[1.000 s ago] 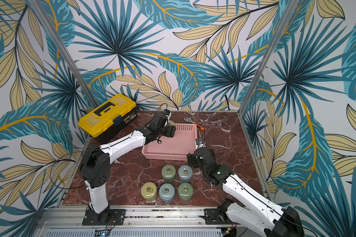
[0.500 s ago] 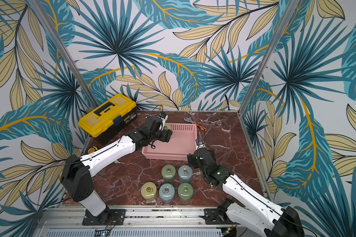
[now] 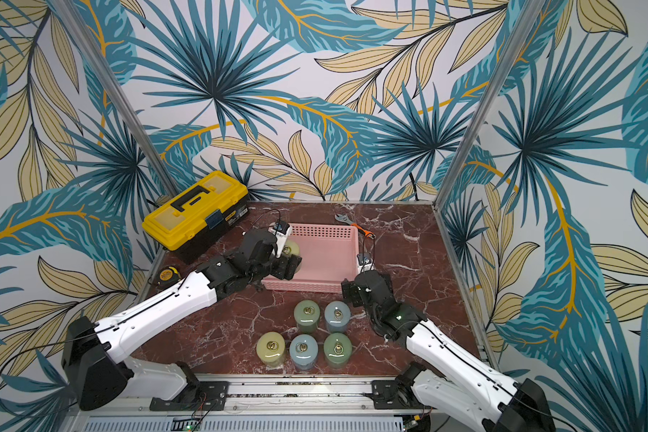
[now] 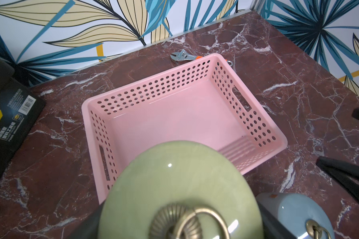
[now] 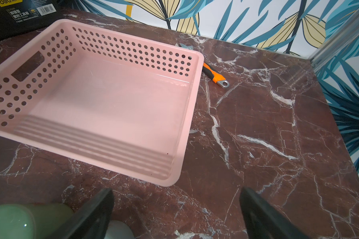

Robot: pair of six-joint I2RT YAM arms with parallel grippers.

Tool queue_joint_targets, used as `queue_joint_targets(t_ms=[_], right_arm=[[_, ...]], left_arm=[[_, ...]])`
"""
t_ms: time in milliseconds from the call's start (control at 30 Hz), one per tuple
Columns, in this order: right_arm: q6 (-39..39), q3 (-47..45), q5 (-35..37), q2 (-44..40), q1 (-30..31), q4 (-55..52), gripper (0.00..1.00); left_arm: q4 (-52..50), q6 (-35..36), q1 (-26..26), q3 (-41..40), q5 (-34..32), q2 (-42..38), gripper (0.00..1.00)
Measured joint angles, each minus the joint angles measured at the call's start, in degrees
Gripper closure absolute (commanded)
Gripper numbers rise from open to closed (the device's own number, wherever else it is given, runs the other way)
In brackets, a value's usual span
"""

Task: Take the tea canister out of the basket
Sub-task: Place the tea canister at the center of the board.

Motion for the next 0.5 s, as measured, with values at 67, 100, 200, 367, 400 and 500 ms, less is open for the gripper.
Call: queue_joint_targets(t_ms=[67,100,200,367,400,500], right_arm=[[0.0,-0.02,0.0,-0.15,0.0,0.02,0.01],[0.0,-0.04,0.0,-0.2,0.0,0.04,0.01],[0.0,-0.13,0.02,-0.26,0.0,0.11,0.01],[0.0,-0.46,0.02,-0.26,0.0,0.42,0.01],[0.0,-0.46,0.02,-0.26,0.0,0.44,0.01],[0.0,-0.48,0.0,-0.33,0.0,0.44,0.01]], left_arm=[[-0.11,-0.02,-0.35,-1.53,-0.04,-1.92,0.5],[-0.24,-0.02,-0.57,-2.43,-0.15,-3.04,0.51],[-0.55,-0.07,-1.16,-4.7,-0.35,-5.79,0.51],[-0.68,-0.63,-2.32,-9.14,-0.92,-10.01,0.51],[-0.63,-0.74,-2.58,-10.14,-1.07,-10.8,0.51],[-0.72,-1.55,-3.39,-13.18,-1.44,-13.05,0.52]])
